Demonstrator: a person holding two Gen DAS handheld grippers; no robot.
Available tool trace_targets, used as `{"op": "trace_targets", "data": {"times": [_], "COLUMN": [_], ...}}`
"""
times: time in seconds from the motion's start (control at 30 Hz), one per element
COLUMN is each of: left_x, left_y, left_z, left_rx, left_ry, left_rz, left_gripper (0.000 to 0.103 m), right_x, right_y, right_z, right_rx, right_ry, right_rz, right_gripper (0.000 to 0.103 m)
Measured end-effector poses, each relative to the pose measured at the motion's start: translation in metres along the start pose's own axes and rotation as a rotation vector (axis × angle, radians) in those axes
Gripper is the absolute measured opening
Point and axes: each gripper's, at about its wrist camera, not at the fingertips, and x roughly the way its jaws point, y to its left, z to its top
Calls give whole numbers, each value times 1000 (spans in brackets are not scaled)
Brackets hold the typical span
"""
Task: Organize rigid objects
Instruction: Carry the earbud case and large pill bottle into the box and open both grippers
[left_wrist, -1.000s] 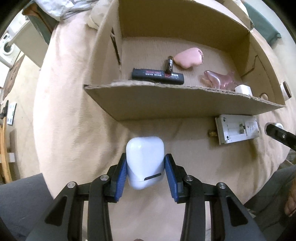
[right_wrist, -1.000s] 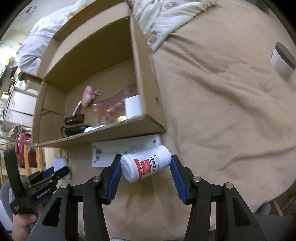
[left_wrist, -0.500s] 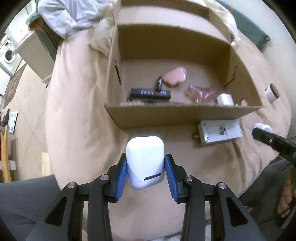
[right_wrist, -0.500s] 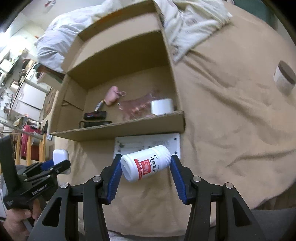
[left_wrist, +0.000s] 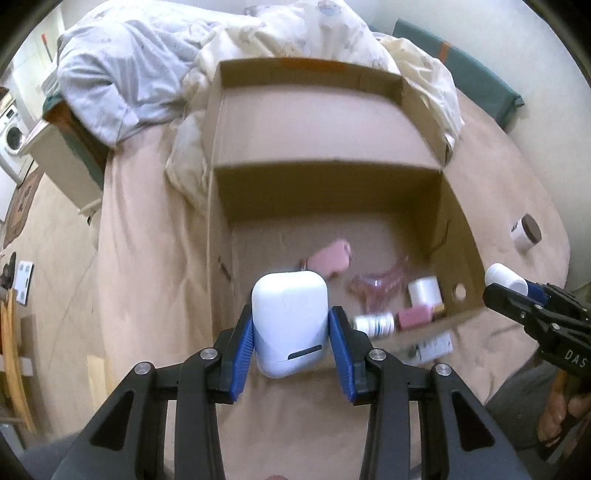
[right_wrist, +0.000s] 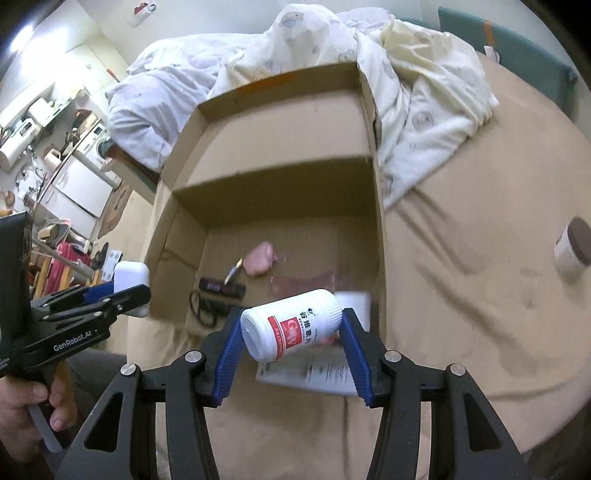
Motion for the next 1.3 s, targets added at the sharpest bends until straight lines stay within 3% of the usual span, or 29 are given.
{"op": "trace_targets", "data": {"times": [0.27, 0.6, 0.77, 1.1, 1.13, 1.2, 1.3], "left_x": [34, 89, 94, 97, 96, 92, 84], "left_y": [-11, -18, -18, -20, -21, -22, -24], "left_z": [34, 28, 32, 30, 29, 29, 29], "left_rx": [58, 94, 86, 102, 105, 107, 105], "left_ry": [-6, 57, 72, 81, 78, 72, 51], "left_rz": [18, 37, 45, 57, 58, 57, 44], "left_gripper": [36, 36, 36, 37, 38, 60, 70], "right_x": [38, 74, 84, 81, 81, 79, 71], "right_y": [0, 2, 0, -2, -3, -6, -8], "right_z": [25, 16, 15, 15, 16, 16, 19], "right_rx": [-25, -59, -59, -26, -18, -1, 21], "right_ry": [26, 76, 103, 96, 95, 85, 45], "right_rz": [26, -28, -50, -10, -7, -4, 24], "right_gripper": [55, 55, 55, 55, 57, 64, 73]}}
